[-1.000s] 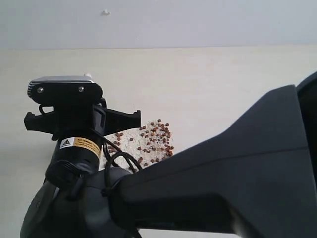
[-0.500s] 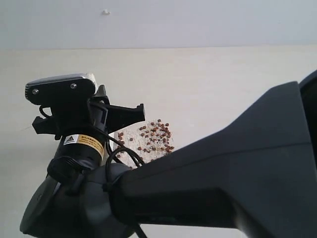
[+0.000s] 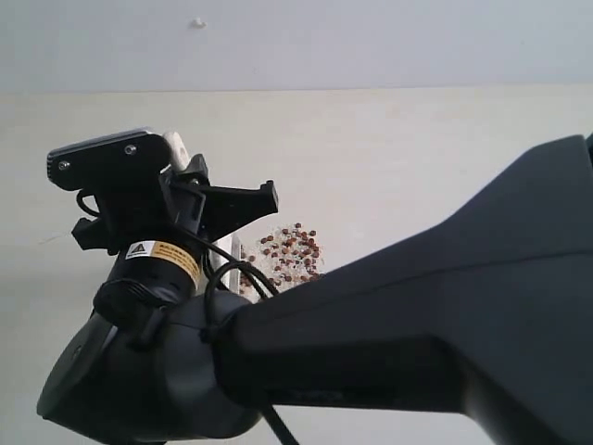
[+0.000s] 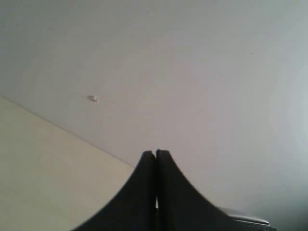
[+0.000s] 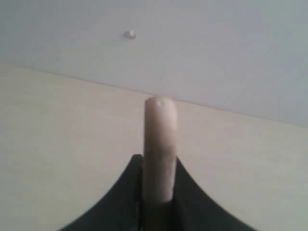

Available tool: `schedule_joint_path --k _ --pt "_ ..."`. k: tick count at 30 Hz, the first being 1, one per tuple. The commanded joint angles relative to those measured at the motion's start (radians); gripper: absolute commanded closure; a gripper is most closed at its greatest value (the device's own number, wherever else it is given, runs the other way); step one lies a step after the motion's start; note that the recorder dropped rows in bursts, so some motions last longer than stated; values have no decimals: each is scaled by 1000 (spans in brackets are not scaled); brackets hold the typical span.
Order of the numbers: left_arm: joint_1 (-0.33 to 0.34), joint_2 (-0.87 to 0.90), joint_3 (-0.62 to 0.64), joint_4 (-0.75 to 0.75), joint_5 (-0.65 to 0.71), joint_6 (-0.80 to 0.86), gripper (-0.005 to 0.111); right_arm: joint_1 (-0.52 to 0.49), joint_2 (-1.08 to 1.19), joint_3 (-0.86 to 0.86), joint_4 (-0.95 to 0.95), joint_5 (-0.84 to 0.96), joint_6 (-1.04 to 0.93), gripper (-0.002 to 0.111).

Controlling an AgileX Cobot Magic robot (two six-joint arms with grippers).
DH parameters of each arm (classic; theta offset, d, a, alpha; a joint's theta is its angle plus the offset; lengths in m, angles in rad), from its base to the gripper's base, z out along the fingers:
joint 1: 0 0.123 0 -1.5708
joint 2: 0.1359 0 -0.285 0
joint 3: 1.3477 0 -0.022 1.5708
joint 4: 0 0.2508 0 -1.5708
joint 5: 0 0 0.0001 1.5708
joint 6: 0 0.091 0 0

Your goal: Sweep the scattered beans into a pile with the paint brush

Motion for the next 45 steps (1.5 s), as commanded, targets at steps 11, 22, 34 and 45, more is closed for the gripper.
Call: schedule_joint_path --k 11,22,34,45 --pt "-3 -3 5 5 14 -1 107 -12 -8 -1 19 -1 -77 108" --pt "-3 -3 5 7 14 -1 107 -12 -8 -1 14 -1 -139 108" --pt "-3 -3 5 7 14 -1 107 -12 -40 -1 -36 -1 -118 108" --pt "-3 -3 5 7 14 -1 107 -10 -130 -1 -70 -1 -49 108"
